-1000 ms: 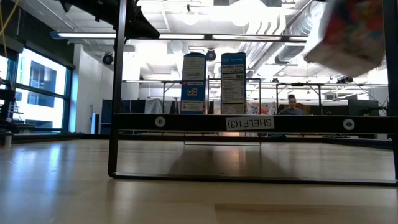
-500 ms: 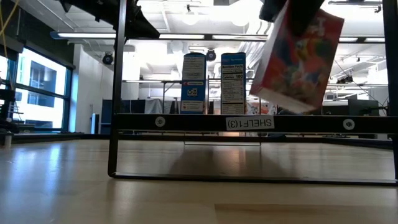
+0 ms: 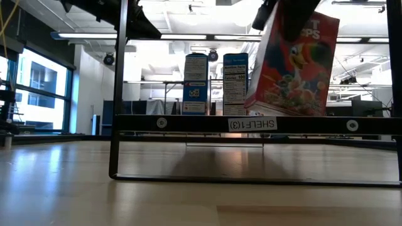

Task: Stack cereal on shelf
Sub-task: Put the right red cereal box on the shelf

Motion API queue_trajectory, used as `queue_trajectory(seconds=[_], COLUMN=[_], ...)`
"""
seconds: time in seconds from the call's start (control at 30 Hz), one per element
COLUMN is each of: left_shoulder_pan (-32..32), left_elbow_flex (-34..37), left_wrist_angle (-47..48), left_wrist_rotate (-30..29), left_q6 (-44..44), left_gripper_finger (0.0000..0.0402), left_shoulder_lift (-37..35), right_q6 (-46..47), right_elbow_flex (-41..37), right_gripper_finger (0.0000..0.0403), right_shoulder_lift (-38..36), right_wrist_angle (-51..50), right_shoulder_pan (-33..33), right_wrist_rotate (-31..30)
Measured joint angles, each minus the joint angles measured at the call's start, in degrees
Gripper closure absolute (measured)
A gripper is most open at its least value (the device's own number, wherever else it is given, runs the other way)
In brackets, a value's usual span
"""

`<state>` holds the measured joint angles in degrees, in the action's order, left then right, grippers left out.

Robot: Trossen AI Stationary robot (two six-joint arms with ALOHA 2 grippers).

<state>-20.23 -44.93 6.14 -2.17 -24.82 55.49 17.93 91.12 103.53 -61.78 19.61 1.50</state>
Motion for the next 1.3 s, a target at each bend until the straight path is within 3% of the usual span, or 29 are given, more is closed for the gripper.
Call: queue_trajectory(seconds=[0.2,0.33,0.63,1.07,1.3], left_shoulder_pan=[0.0,0.0,0.0,0.0,0.0], left_elbow_flex=[0.0,0.0,0.0,0.0,0.0], left_wrist_angle=[0.0,0.0,0.0,0.0,0.0], left_wrist_rotate=[0.0,0.0,0.0,0.0,0.0], left_q6=[0.0,0.0,0.0,-0.4,-0.6], left_gripper_finger=[0.0402,0.0402,0.0401,0.0402,0.0402], left_shoulder_lift=[0.0,0.0,0.0,0.0,0.0], right_q6=[-0.2,-0.5,-1.5,2.3,11.6], right_elbow_flex=[0.1,2.4,7.1,7.0,-4.7], right_gripper_finger=[0.0202,0.0182,0.0181,0.0181,0.0201], right_shoulder_lift=[0.1,0.1,0.1,-5.4,-13.5], right_wrist_angle=[1.2,0.4,-5.9,-13.5,-9.6], right_shoulder_pan=[-0.1,-0.1,-0.1,3.2,6.4], right_wrist_rotate=[0.3,-0.3,-2.9,-9.0,-8.4])
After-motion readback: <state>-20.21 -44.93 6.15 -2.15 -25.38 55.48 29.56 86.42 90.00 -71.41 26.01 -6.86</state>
